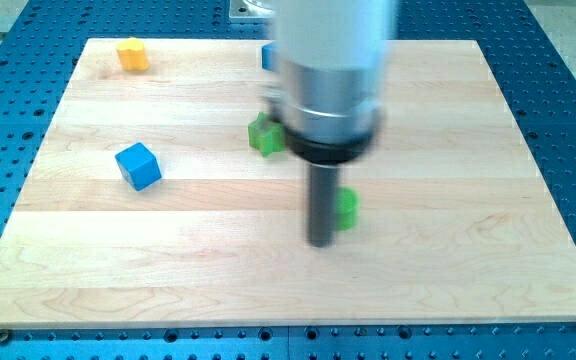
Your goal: Push the green circle into the hexagon
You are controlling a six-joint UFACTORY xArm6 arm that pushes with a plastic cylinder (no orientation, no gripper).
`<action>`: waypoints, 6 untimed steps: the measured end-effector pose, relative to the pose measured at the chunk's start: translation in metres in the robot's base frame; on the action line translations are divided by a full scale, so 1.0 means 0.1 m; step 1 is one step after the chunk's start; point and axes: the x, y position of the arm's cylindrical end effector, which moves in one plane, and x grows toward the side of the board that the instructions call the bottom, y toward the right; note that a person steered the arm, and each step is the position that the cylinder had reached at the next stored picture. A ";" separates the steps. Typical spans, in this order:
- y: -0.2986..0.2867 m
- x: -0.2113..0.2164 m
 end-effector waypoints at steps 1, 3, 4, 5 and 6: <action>-0.04 -0.76; -0.39 -0.47; 0.39 -0.24; 0.66 -1.17; 0.77 -1.63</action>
